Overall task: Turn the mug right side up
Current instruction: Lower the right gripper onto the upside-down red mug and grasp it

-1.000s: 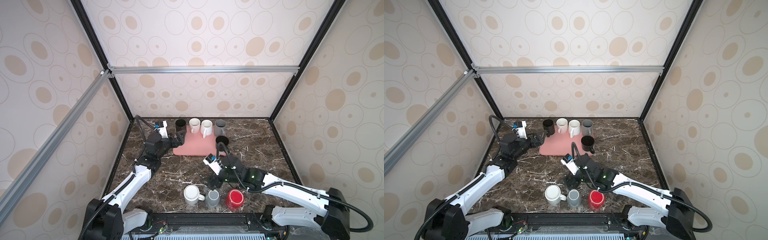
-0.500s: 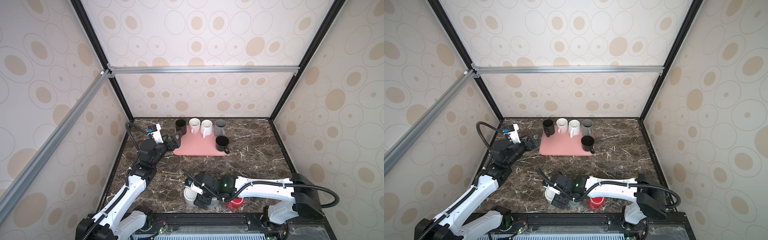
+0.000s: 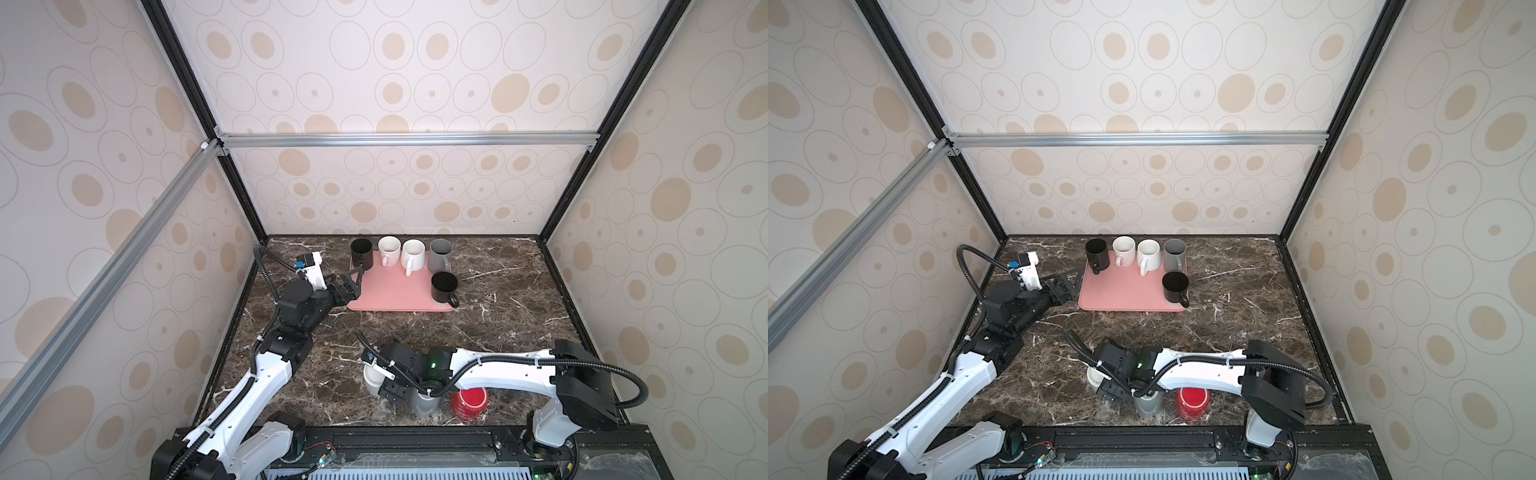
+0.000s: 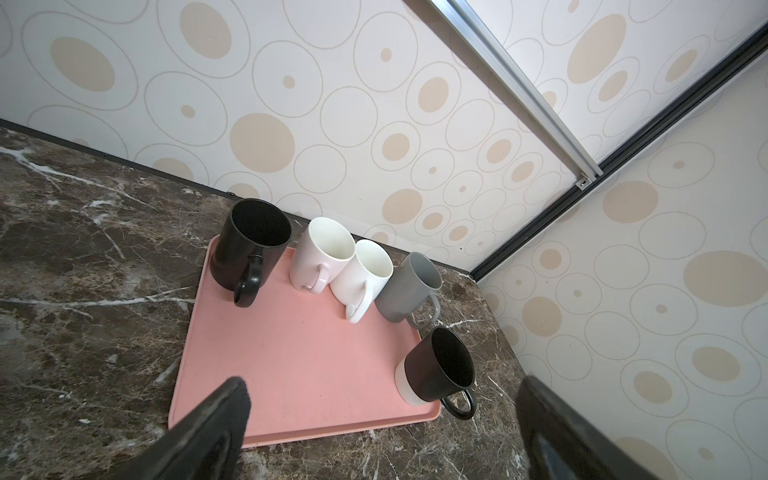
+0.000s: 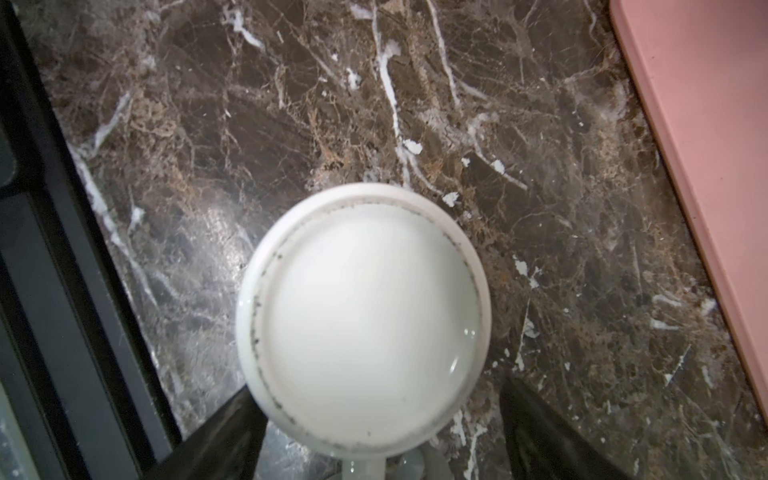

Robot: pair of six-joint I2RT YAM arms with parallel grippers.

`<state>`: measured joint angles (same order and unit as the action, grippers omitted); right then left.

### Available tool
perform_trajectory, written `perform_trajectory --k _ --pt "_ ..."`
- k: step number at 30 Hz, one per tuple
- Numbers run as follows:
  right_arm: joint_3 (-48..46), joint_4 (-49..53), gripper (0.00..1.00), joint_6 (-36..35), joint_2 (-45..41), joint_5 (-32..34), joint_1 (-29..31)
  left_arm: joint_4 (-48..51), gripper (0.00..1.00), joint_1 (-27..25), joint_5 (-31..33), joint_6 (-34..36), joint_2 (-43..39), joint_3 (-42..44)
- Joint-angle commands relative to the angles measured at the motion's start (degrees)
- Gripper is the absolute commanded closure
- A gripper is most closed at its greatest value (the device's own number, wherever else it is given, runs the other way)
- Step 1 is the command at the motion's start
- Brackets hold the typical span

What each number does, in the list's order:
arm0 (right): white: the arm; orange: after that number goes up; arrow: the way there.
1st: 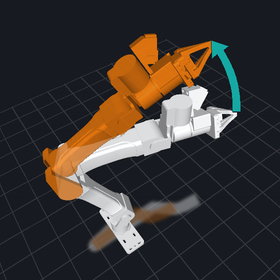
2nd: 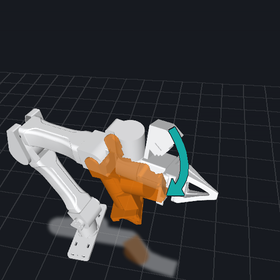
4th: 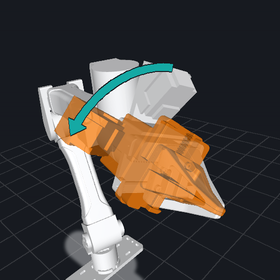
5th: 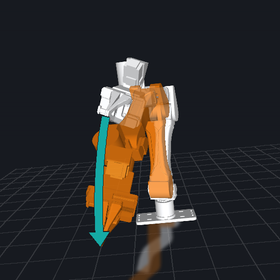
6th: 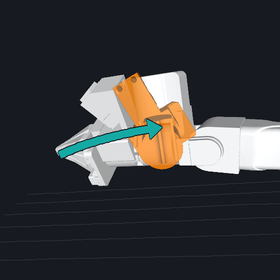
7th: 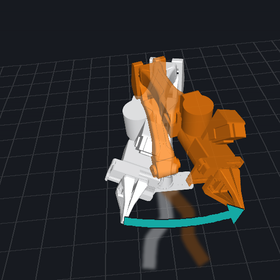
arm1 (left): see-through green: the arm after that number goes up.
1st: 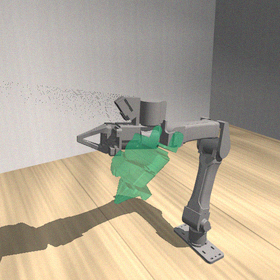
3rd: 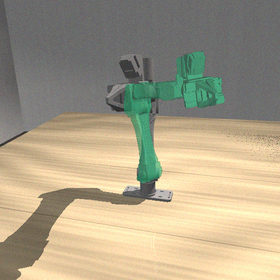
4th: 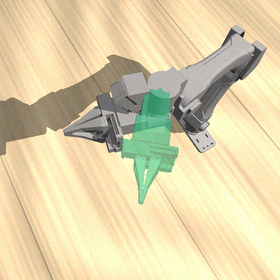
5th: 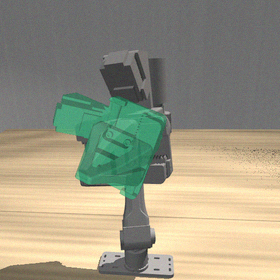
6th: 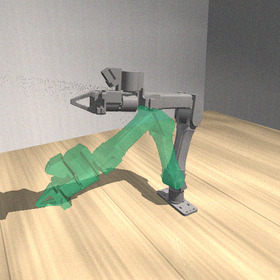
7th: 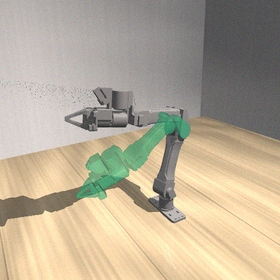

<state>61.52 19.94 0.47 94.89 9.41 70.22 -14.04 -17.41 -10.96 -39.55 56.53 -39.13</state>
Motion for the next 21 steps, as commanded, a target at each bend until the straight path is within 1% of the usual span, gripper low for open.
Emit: perform_trajectory --k 1,4,6,9,13,15,20,21 --pt "2.8 -2.7 0.14 1.0 1.8 0.9 -1.3 0.7 0.01 0.2 0.8 1.0 -1.4 -0.1" --pt "3.8 -2.9 0.14 2.7 2.8 -1.1 -3.4 0.9 0.01 0.2 1.2 1.1 -2.1 0.5" --pt "3.5 -3.6 0.12 2.9 2.7 -2.3 -4.2 1.0 0.01 0.1 1.2 1.4 -2.4 0.7" --pt "2.4 -4.0 0.08 2.7 0.9 -4.7 -4.3 0.9 0.01 0.2 0.7 1.3 -2.4 1.0" --pt "0.8 -2.4 0.07 3.8 -1.8 -7.0 -4.4 0.8 0.01 0.1 0.4 1.3 -2.5 1.5" --pt "0.0 -1.7 0.10 4.7 -2.9 -7.7 -4.3 0.5 0.01 0.1 0.3 1.4 -2.8 1.9" --pt "-1.2 -0.5 0.24 5.7 -3.4 -8.1 -4.3 -0.4 0.01 0.2 0.6 1.1 -3.5 2.8" --pt "-1.1 -0.2 0.28 5.6 -3.0 -7.7 -4.3 -0.4 0.01 0.2 0.6 1.1 -3.5 2.8"
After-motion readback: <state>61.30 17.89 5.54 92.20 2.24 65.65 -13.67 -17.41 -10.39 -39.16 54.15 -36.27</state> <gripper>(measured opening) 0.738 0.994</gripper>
